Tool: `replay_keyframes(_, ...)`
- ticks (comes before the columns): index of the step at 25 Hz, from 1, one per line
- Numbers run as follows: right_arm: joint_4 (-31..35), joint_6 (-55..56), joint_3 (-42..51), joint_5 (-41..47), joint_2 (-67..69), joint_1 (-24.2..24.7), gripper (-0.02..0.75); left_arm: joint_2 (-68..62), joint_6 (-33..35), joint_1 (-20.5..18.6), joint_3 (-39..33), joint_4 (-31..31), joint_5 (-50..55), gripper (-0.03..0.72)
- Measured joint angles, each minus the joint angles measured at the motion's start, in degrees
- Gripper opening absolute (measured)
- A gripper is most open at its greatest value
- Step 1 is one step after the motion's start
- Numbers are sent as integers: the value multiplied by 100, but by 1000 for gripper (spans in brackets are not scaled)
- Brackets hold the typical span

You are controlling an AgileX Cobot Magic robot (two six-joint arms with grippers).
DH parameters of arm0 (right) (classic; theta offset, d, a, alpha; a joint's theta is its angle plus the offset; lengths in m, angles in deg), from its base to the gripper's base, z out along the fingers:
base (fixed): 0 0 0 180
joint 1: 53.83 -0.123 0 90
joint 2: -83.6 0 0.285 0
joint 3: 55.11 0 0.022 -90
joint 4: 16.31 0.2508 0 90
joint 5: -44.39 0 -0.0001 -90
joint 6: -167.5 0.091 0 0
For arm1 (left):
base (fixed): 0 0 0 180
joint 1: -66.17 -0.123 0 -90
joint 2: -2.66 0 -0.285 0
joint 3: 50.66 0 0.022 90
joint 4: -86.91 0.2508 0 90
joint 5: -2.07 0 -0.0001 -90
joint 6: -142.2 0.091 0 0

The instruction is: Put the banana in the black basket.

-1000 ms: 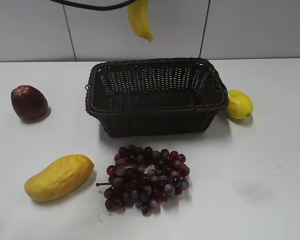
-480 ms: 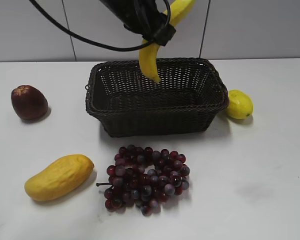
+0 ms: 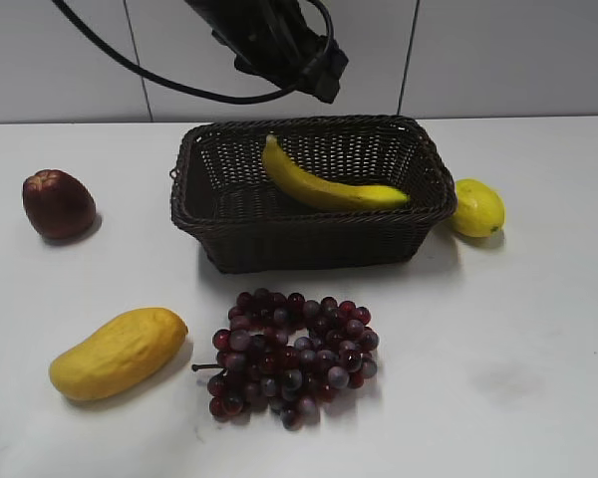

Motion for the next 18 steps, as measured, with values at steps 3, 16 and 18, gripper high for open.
replay_keyframes(3,0,0,0,0,0,0,519,0,-74,-4,0,39,120,627)
replay_keyframes(16,0,0,0,0,0,0,519,42,-1393,-1480,815,1023,2526,569)
replay_keyframes(18,0,0,0,0,0,0,519,144,-1393,-1732,815,885,2551,569)
